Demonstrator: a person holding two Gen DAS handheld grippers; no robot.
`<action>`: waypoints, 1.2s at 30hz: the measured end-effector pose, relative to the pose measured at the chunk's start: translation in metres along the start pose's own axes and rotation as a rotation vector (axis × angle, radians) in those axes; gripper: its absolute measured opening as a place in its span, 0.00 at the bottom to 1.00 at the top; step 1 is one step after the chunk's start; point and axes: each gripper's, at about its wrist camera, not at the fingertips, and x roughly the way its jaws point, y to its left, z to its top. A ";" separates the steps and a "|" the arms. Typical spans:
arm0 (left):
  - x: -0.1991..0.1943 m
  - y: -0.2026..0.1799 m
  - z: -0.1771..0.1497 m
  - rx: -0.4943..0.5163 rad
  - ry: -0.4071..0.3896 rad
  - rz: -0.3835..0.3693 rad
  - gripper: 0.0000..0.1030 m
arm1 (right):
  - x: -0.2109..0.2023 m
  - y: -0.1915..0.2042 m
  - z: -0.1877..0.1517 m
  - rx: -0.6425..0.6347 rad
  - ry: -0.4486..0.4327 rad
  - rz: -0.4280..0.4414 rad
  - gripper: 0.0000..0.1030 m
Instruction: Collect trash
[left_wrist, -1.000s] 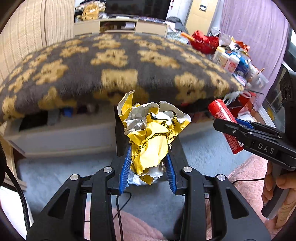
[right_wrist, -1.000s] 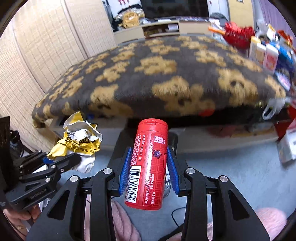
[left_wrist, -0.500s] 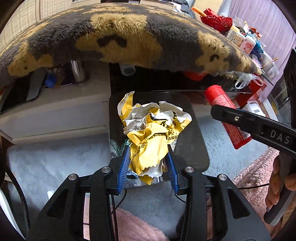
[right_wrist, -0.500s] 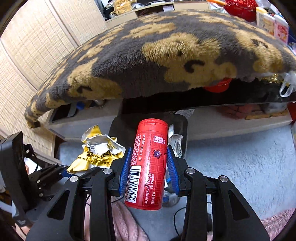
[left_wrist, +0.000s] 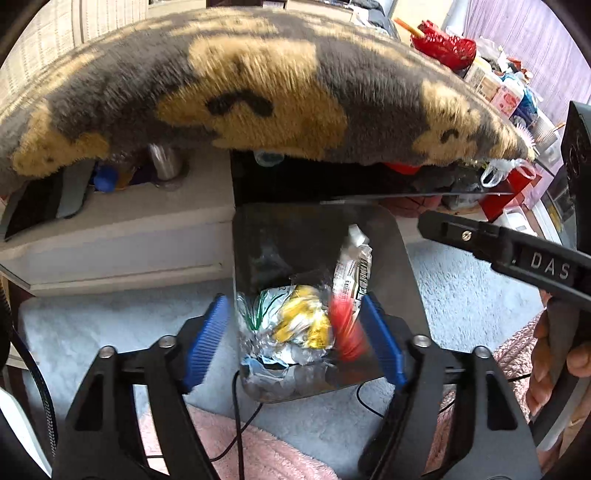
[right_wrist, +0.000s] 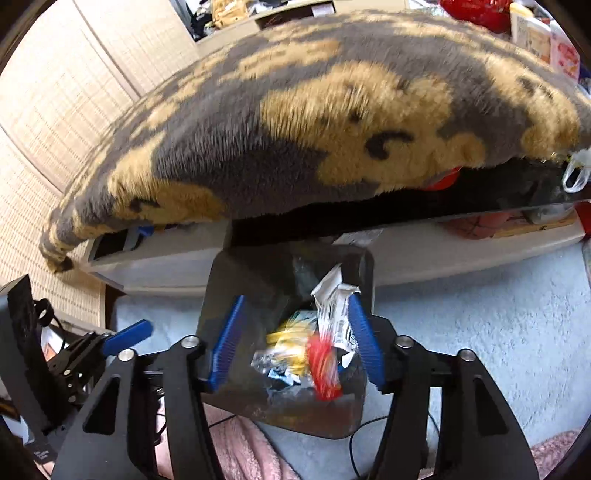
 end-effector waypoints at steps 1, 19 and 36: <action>-0.008 0.001 0.001 -0.001 -0.016 0.007 0.75 | -0.008 0.000 0.002 -0.004 -0.023 -0.011 0.71; -0.220 -0.034 0.021 0.062 -0.461 0.098 0.92 | -0.210 0.026 0.012 -0.109 -0.538 -0.171 0.97; -0.339 -0.067 0.009 0.060 -0.738 0.134 0.92 | -0.349 0.056 -0.016 -0.110 -0.853 -0.227 0.97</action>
